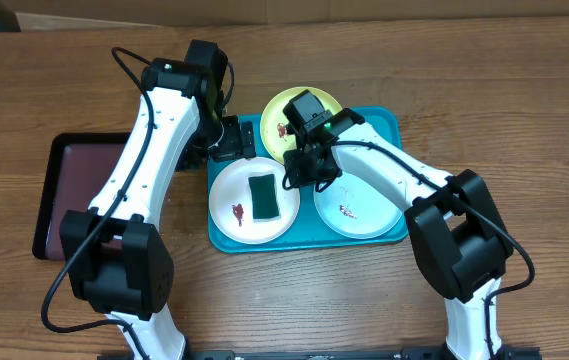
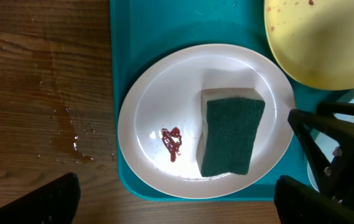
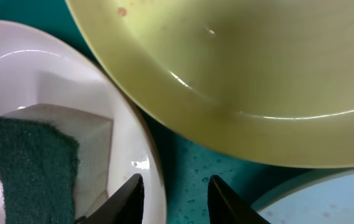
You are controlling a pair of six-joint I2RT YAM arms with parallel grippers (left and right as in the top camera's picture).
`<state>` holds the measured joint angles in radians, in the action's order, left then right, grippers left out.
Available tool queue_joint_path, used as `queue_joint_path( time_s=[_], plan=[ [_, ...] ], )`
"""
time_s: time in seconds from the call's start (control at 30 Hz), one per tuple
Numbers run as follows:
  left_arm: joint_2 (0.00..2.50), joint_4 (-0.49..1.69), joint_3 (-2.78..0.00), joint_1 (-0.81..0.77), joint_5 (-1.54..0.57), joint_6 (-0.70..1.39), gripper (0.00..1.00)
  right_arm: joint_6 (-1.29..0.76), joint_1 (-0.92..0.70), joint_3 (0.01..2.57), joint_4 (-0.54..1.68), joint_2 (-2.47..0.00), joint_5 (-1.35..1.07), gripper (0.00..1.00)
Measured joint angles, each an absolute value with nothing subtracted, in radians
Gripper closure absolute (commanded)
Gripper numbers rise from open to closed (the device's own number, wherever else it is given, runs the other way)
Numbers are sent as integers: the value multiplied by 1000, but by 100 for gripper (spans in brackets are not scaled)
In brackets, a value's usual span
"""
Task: Clean dirty plates on tray and stack at the side
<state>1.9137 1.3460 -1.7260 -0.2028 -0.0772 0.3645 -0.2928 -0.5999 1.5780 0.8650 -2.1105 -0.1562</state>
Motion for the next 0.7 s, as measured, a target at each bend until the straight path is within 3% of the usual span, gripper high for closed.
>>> queue_joint_path(
  time_s=[0.1,0.13,0.17,0.2,0.23,0.33,0.43,0.47,0.5,0.6,0.63,0.7],
  plan=[
    [1914,1346,-1726,-203,-77,364,0,-288,-608,1578,857,-2111,-156,65],
    [1914,1346,-1726,-203,-78,364,5,-287,-609,1577,857,-2111,-157,65],
    [1914,1346,-1726,-203,-78,367,17,-287,-609,1577,857,-2111,-156,65],
    [1914,1346,-1726,-203,-78,370,20,-287,-609,1577,856,-2111,-156,65],
    [1914,1346,-1726,-203,-78,366,20,-287,-609,1577,856,-2112,-156,65],
    [1914,1347,-1726,-203,-77,359,1,-287,-609,1577,853,-2121,-156,67],
    [1914,1350,-1726,-203,-78,369,16,-285,-609,1577,854,-2138,-156,73],
    [1914,1353,-1726,-203,-78,367,20,-286,-609,1576,854,-2143,-156,81],
    [1914,1356,-1726,-203,-79,366,20,-281,-609,1576,855,-2145,-156,85],
    [1914,1358,-1726,-203,-84,364,18,-286,-609,1576,854,-2149,-157,86],
    [1914,1359,-1726,-203,-90,364,22,-287,-609,1576,853,-2149,-157,88],
    [1914,1359,-1726,-203,-100,368,43,-287,-609,1576,852,-2149,-157,91]
  ],
)
